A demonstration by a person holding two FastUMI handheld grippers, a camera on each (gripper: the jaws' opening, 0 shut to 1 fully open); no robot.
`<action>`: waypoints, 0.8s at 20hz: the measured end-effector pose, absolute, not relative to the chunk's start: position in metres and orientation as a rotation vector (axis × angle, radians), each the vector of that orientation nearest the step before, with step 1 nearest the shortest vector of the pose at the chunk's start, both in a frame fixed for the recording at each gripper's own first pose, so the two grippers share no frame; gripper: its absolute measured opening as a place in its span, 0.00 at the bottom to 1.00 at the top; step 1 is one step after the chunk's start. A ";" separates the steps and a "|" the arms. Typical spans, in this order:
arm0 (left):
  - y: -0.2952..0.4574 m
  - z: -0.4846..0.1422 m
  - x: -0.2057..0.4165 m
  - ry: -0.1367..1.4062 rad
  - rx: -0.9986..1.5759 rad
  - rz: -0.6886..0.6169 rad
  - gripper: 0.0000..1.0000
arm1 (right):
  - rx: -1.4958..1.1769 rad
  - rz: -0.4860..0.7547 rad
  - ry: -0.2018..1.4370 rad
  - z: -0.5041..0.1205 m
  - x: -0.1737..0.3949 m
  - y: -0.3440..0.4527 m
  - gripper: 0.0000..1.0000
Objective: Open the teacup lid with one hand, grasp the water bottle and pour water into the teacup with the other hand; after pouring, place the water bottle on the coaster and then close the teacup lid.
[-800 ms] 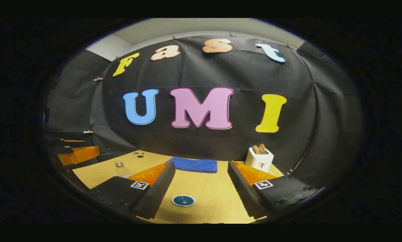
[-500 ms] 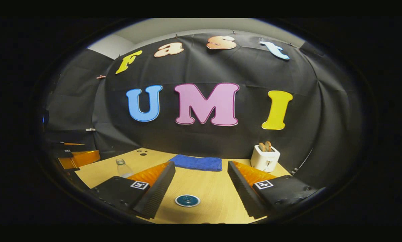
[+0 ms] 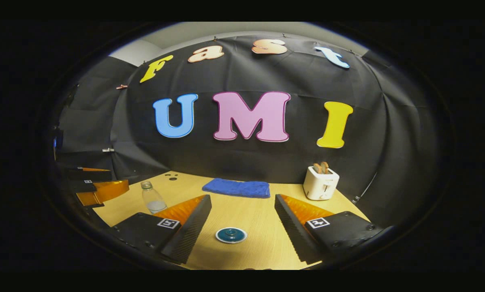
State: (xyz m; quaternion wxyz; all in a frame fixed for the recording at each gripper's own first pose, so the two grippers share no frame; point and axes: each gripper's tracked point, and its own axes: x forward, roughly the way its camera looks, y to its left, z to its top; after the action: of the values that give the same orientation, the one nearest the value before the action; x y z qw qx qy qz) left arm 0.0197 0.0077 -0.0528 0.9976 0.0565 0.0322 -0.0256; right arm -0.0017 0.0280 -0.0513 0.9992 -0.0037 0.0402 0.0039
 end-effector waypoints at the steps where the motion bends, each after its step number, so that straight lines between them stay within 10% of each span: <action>1: 0.007 -0.053 0.021 0.058 0.131 -0.061 0.95 | -0.003 0.002 0.084 -0.053 -0.001 0.028 0.98; 16: 0.054 -0.156 0.045 0.234 0.013 0.043 0.96 | 0.026 -0.044 0.256 -0.208 0.071 0.035 0.98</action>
State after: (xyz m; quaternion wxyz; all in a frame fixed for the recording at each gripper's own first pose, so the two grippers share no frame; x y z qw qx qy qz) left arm 0.0453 0.0545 -0.1556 0.9929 0.0066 0.1170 0.0213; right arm 0.0712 0.0350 -0.2078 0.9915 0.0127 0.1277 -0.0219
